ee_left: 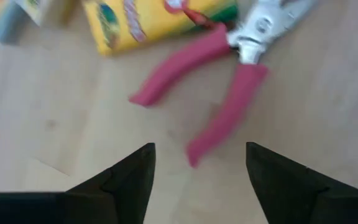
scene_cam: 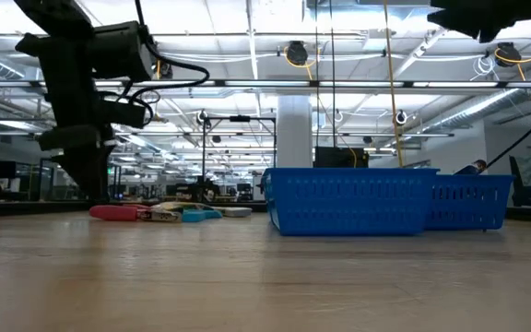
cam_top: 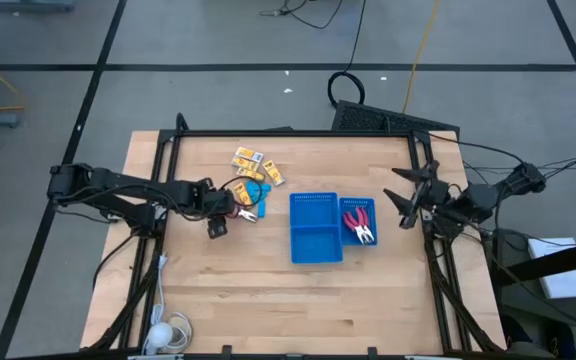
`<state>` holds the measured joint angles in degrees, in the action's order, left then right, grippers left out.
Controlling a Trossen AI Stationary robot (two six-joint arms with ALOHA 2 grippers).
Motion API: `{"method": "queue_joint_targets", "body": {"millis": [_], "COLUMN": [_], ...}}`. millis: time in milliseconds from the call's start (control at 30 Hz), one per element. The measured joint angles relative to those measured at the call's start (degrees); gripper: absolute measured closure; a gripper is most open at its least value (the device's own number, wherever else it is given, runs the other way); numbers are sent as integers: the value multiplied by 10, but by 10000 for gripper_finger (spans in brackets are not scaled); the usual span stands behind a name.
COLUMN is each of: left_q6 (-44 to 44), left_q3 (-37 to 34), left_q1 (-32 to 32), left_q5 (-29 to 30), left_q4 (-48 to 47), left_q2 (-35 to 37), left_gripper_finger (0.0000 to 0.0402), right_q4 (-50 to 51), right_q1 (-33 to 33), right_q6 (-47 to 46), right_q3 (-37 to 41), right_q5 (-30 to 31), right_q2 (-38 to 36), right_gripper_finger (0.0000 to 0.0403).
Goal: Pick & Place School Supplies
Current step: Put the pink hole puncher into the right vertical blue bin
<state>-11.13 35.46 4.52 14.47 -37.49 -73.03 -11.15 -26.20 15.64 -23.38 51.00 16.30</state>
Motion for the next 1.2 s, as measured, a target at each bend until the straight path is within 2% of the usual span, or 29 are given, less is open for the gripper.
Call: {"method": "queue_joint_targets", "body": {"millis": [133, 333, 567, 733, 1033, 1200], "left_q6": [25, 78, 103, 104, 97, 95], "left_q3": [-13, -49, -120, -155, -160, -160], "left_q1": [6, 19, 42, 53, 54, 54], "left_q5": [26, -50, -84, -117, -153, -158], "left_q4": [39, 84, 215, 287, 281, 272], "left_q2": [0, 0, 3, 2, 2, 2], "left_gripper_finger": [167, 168, 167, 167, 173, 229], "right_q4": [7, -9, -10, -4, -10, -15], "right_q1": [0, 0, 0, 0, -1, -1], "right_q6": [-19, -36, -36, -81, -152, -169], "right_q3": [32, 65, 67, 72, 137, 155], "right_q5": [0, 2, 1, -1, -2, -3], "right_q2": [-18, -25, -27, -27, -27, -26], "right_gripper_finger": [100, 104, 116, 116, 119, 124]}}
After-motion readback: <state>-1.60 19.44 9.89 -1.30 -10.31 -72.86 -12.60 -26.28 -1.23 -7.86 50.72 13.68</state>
